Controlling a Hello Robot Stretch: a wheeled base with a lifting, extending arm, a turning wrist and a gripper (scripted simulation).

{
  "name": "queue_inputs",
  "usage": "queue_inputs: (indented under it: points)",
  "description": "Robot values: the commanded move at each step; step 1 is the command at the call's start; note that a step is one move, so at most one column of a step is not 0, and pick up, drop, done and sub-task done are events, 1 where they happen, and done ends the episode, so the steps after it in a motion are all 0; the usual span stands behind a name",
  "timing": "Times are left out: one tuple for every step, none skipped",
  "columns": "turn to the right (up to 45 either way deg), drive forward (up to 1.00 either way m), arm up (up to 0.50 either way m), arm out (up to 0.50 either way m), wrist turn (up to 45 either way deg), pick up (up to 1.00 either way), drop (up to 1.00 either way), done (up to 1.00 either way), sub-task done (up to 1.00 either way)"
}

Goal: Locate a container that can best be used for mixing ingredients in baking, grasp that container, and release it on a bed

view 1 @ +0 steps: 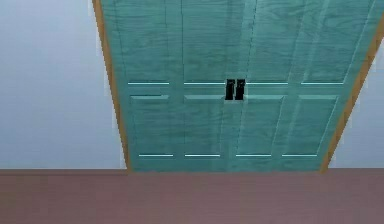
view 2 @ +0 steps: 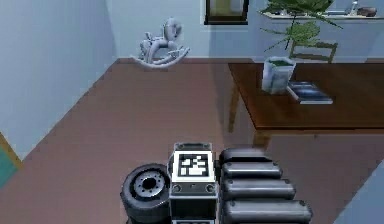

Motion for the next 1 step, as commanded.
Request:
queue_inputs:
  points:
    - [0.0,0.15,0.00,0.00,0.0,0.00,0.00,0.00,0.00]
